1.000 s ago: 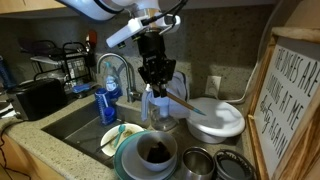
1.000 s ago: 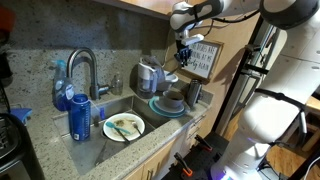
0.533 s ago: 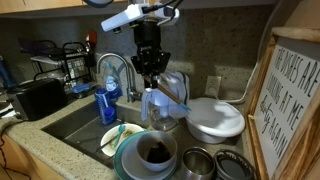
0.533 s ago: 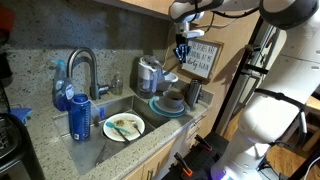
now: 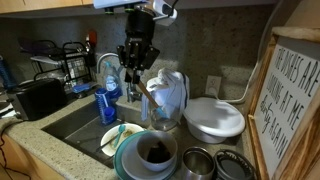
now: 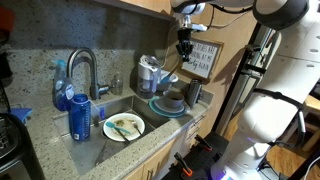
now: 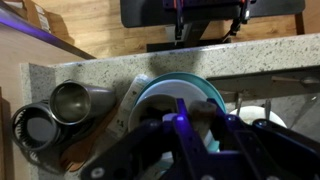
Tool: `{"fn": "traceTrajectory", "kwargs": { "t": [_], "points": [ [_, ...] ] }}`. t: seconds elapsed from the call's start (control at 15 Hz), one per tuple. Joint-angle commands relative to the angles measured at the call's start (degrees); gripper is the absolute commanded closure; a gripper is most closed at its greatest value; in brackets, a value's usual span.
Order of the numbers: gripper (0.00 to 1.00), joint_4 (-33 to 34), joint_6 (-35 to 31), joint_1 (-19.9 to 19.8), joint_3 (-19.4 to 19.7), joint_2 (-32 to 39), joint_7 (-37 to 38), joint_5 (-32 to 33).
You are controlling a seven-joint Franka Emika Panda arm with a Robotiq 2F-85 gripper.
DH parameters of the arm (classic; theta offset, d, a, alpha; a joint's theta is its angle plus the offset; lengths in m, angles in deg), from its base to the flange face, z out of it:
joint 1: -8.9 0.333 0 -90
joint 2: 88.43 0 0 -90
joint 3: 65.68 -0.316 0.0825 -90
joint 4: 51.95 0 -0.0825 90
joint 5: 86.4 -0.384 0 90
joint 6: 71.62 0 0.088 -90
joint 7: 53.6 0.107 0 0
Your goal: Use the spatula to mix in the white ceramic bowl
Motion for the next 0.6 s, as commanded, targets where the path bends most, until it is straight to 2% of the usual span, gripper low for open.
{"fn": "traceTrajectory", "kwargs": {
  "t": [0.0,0.2,0.53],
  "points": [
    [0.93,4.64,8.12,-1.49,0.40,2.46,-3.19,-3.38],
    [0.93,4.40,10.74,-2.18,0.60,2.84,-3.34,-4.39],
    [0.93,2.13,8.39,-3.27,0.87,3.78,-3.29,-3.35]
  ]
}}
